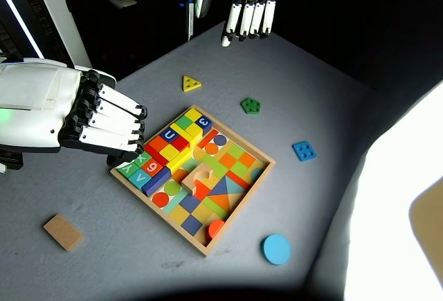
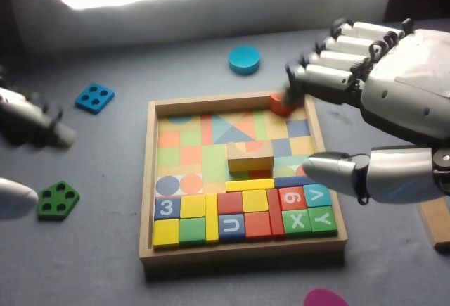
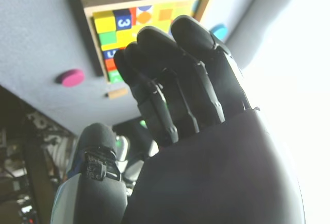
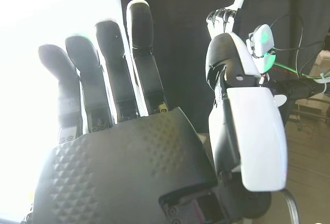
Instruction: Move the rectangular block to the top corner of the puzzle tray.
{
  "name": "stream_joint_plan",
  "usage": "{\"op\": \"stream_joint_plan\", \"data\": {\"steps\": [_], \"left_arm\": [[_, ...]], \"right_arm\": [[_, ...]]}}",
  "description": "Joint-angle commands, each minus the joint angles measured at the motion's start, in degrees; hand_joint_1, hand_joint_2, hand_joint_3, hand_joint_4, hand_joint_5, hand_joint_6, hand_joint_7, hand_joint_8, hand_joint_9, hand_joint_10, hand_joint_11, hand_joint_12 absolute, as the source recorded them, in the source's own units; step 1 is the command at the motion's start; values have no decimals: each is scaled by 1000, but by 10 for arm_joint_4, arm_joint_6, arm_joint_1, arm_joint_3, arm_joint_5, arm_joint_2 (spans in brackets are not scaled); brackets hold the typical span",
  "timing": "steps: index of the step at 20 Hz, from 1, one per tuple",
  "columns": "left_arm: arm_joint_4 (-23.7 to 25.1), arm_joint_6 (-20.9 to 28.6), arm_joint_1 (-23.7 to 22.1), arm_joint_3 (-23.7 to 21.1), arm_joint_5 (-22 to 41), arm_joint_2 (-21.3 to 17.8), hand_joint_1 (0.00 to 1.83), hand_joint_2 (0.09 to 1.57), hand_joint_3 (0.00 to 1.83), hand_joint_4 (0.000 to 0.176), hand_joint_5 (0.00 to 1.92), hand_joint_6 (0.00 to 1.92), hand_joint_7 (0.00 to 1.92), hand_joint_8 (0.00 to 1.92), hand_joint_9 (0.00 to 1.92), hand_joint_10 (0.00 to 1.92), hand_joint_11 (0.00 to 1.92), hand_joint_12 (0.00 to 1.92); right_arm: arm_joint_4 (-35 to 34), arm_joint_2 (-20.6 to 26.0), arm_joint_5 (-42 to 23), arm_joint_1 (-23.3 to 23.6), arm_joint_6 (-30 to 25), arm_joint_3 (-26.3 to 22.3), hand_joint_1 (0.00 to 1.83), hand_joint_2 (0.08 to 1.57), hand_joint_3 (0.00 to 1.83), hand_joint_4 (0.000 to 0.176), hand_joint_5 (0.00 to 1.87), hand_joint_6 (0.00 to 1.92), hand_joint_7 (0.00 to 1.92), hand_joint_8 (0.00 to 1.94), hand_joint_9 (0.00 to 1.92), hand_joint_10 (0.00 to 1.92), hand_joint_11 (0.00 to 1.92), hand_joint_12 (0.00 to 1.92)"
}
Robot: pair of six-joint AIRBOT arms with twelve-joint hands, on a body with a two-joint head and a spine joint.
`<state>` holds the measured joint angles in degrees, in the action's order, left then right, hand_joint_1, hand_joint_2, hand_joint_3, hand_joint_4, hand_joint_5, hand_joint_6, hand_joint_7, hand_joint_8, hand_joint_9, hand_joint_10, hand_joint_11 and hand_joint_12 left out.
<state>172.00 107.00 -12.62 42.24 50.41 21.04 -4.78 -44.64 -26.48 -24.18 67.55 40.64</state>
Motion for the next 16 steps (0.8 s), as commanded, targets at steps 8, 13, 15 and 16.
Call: {"op": "stream_joint_plan", "data": {"steps": [8, 13, 15, 16], "left_arm": [[6, 2, -11, 1, -47, 4, 53, 1225, 0, 51, 90, 0, 97, 0, 122, 0, 0, 572], [6, 2, -11, -2, -47, 4, 0, 1220, 0, 37, 76, 1, 114, 2, 103, 2, 0, 426], [6, 2, -12, -3, -47, 3, 0, 1233, 3, 37, 69, 1, 83, 0, 86, 0, 0, 398], [6, 2, -11, -3, -47, 3, 0, 1240, 6, 30, 84, 7, 82, 0, 81, 0, 0, 393]], "right_arm": [[2, 0, -42, 5, 8, 1, 34, 1230, 32, 0, 1, 0, 0, 0, 0, 0, 0, 0], [-27, -49, 50, 21, 8, 43, 0, 1213, 18, 40, 346, 146, 14, 6, 0, 0, 0, 0], [-27, -65, 57, 18, 12, 55, 0, 1220, 10, 27, 645, 188, 83, 8, 0, 0, 0, 0], [-27, -74, 57, 15, 12, 61, 0, 1221, 8, 25, 706, 195, 94, 7, 0, 0, 0, 0]]}}
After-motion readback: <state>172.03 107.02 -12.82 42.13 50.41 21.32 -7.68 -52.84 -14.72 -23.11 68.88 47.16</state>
